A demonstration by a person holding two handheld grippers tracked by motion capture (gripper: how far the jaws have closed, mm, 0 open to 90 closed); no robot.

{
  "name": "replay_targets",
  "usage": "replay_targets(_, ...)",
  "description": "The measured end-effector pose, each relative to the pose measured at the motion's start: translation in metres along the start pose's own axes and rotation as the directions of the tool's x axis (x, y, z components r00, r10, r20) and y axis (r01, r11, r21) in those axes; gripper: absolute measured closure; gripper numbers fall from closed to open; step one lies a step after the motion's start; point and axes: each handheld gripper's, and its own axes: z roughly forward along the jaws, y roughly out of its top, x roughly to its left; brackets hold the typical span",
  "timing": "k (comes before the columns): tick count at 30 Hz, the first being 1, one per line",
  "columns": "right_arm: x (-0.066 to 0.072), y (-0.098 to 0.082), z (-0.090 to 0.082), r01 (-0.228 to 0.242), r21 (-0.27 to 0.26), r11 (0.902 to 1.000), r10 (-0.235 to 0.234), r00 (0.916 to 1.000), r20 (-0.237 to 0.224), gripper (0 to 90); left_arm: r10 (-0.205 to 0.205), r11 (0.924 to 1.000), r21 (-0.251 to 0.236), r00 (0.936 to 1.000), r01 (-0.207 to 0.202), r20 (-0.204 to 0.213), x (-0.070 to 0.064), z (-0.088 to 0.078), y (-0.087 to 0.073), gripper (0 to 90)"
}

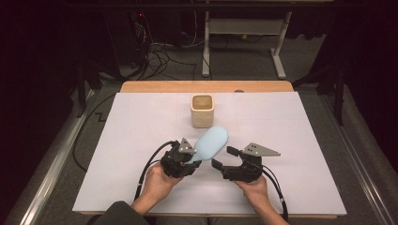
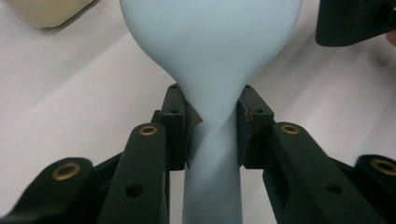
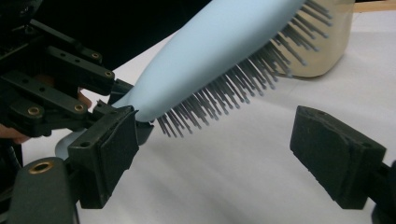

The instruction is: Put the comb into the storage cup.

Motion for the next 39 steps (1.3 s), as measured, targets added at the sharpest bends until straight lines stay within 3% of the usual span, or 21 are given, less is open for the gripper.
replay_targets(19, 0.004, 0.007, 0.019, -0.064, 0.014, 0.9978, 0.065, 0.9973, -0.034, 15.4, 0.042, 0.9991, -0.007, 0.9990, -0.042, 0.014, -0.013, 0.007, 0.008, 69.3)
replay_targets(32, 0.000, 0.009, 0.028, -0.116, 0.024, 0.9929, 0.117, 0.9928, -0.025, 16.2, 0.063, 0.9980, -0.014, 0.9980, -0.062, 0.012, -0.022, 0.012, 0.013, 69.3)
replay_targets(39, -0.002, 0.011, 0.028, -0.150, 0.053, 0.9872, 0.152, 0.9877, -0.036, 22.4, 0.059, 0.9982, -0.006, 0.9981, -0.059, 0.015, -0.020, 0.014, 0.014, 69.2)
